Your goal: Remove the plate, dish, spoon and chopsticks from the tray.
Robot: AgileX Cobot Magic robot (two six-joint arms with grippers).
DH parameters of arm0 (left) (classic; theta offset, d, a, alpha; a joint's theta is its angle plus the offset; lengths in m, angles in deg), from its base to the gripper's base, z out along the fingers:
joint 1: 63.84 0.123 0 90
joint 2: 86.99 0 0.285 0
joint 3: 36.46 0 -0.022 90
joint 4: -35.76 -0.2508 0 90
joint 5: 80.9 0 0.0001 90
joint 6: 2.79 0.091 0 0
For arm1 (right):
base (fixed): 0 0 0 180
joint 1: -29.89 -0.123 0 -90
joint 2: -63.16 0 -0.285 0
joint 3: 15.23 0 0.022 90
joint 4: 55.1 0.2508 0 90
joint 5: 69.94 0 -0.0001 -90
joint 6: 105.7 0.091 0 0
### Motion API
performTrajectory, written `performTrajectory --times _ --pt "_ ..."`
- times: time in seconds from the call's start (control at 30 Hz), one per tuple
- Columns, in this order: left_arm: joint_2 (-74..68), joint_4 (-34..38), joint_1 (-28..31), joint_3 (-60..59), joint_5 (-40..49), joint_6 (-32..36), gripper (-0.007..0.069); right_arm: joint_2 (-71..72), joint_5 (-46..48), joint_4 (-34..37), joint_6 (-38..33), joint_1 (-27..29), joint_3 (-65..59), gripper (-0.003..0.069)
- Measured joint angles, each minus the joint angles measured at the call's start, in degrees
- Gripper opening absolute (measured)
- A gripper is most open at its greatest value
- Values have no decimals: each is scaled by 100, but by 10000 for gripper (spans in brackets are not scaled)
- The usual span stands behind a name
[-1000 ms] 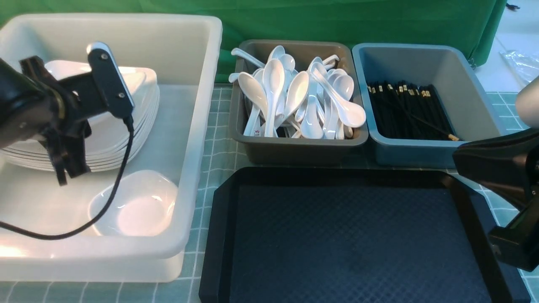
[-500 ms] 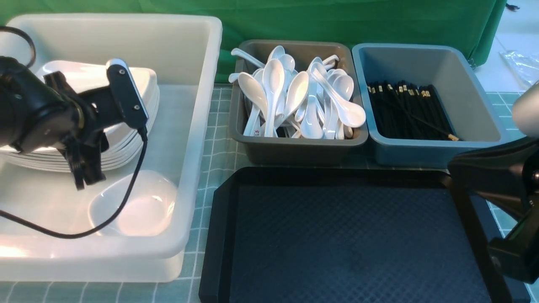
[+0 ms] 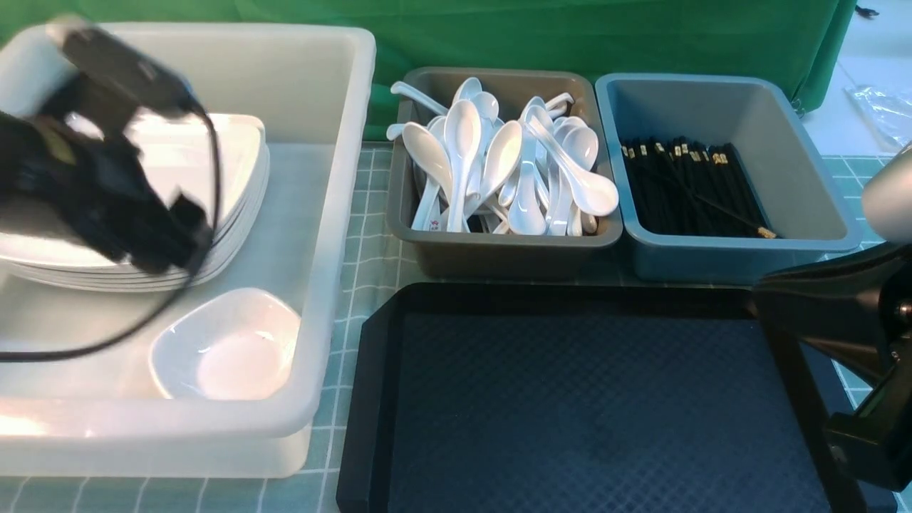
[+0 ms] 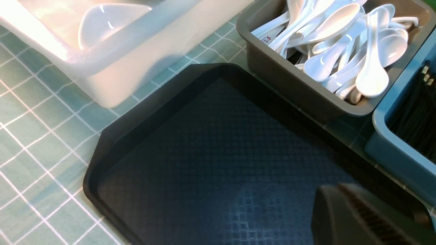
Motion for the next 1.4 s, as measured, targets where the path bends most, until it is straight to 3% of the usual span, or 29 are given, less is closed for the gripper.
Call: performTrajectory --times 0.1,0.23,0.37,0.53,0.8,1.13,1.23,1.27,1.33,1.37,1.4 --pt "1296 944 -121 -388 -357 109 210 0 24 0 12 0 0 35" --pt "2964 2095 -475 -1347 -1089 888 30 0 28 0 200 0 -19 35" --pt "4245 2849 -777 -2261 -1659 1528 8 0 28 0 407 0 -37 35" --pt "5026 3044 -852 -3085 -2059 1736 9 0 6 80 675 0 -37 53" --pt "5186 2327 -852 -3355 -2128 1714 11 0 -7 95 805 0 -37 88" --pt "5186 2107 -852 -3355 -2070 1719 11 0 -35 112 805 56 -37 112" --pt "5186 2102 -852 -3355 -2058 1719 11 25 -86 135 798 508 -42 108" --pt "5186 2096 -852 -3355 -2059 1719 11 168 -211 388 554 1086 -164 55" --pt "5186 2096 -852 -3355 -2059 1719 11 362 -394 801 63 1559 -395 30" --pt "5186 2091 -852 -3355 -2059 1719 11 622 -688 1198 -592 2047 -773 18" --pt "5186 2091 -852 -3355 -2059 1719 11 664 -737 1198 -690 2119 -836 18"
